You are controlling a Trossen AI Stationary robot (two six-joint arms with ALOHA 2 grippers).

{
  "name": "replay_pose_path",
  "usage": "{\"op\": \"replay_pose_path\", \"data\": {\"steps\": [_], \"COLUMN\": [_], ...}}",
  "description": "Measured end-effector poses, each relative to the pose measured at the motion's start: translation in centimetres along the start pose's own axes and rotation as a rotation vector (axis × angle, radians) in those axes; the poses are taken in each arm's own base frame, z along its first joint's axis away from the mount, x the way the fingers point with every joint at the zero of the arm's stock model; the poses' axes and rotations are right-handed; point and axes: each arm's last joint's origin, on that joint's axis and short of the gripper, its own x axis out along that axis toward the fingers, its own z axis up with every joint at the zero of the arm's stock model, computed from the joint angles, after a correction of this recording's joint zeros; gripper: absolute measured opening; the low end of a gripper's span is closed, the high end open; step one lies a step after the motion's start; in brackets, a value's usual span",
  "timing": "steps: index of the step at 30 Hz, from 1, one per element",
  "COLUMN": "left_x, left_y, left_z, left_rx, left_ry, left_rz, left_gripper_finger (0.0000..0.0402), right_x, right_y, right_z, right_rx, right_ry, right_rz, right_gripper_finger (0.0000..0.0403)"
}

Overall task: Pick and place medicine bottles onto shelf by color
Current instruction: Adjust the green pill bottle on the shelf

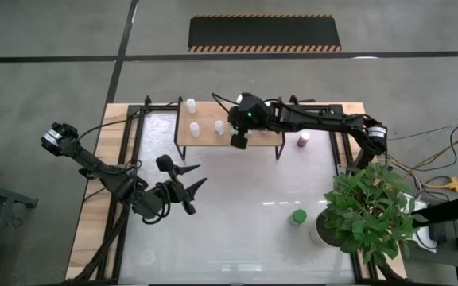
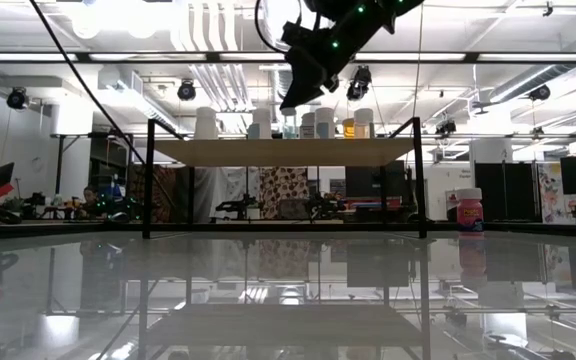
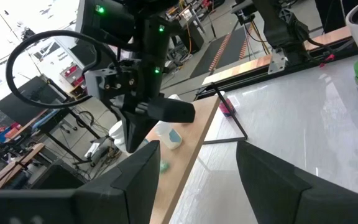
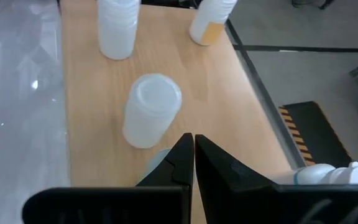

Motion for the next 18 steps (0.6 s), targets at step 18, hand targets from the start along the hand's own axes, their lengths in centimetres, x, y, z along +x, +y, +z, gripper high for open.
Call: {"op": "replay_pose_path", "data": {"steps": [18], "left_x": [0.0], "left_y": [0.0], "left_z": [0.0], "left_rx": [0.000], "left_ry": [0.000], "left_rz": [0.000], "left_gripper_finger": [0.0195], "right_x": [-1.3], "right_y": [0.3], "right_z": [0.3], "right_rx": [-0.022], "right_ry": [0.007], "right_rz": [-0.038], "right_gripper_finger": [0.0009]}}
